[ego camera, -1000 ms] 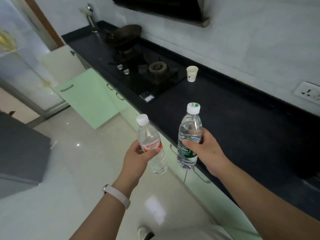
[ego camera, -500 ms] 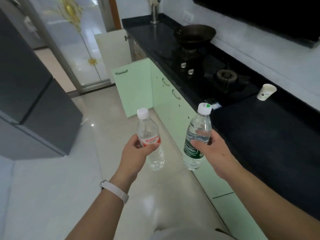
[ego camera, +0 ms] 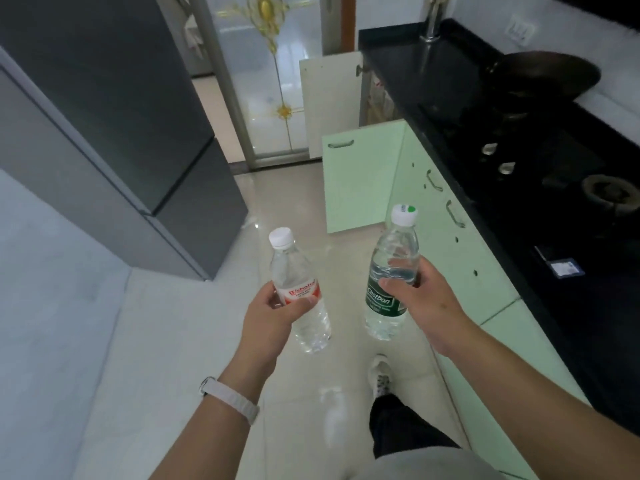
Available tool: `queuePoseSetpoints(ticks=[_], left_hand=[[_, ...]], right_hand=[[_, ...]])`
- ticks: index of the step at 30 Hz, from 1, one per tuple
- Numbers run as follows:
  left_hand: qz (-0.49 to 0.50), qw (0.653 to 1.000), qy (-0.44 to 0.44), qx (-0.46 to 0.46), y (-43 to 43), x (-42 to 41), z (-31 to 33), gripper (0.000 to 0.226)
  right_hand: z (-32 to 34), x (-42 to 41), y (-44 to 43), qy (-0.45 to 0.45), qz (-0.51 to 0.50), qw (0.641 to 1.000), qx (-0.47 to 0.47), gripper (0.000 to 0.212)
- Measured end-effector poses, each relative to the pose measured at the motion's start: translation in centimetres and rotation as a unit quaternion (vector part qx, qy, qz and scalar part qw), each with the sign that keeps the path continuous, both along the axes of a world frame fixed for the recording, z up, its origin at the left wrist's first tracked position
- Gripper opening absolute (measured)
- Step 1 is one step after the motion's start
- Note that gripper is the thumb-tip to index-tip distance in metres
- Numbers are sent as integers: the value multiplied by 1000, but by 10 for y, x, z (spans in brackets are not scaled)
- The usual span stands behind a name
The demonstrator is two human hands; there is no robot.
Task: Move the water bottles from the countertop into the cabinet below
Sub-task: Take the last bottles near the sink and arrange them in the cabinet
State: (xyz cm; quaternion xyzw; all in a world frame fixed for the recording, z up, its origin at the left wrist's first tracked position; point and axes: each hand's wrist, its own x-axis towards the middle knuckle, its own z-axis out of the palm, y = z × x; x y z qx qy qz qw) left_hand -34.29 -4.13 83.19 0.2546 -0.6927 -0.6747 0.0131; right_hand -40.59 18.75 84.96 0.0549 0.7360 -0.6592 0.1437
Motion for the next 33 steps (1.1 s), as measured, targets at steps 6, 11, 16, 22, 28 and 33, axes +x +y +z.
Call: queuePoseSetpoints(ticks=[6,11,16,22,28,33], left_hand=[[67,997,-7,-39,-24,-66,6,35],[88,995,-11,-51,-29,-139,17,35],[107,994,5,-38,-21,-204,19,34],[116,993,8,-1,-27,-258,25,46],[124,992,6,-9,-64,-306,21,47],[119,993,4,17,-106,-349,9,33]], right_hand=[[-12,-95,-30,-6,65,997,-39,32],[-6,-181,-36,-19,93,993,-66,39],[-7,-259,-34,-14,107,992,-71,41],[-1,-321,-46,-18,110,991,-78,36],[1,-369,-76,-11,117,991,-68,40],[-9,-407,-115,-13,128,990,-58,38]])
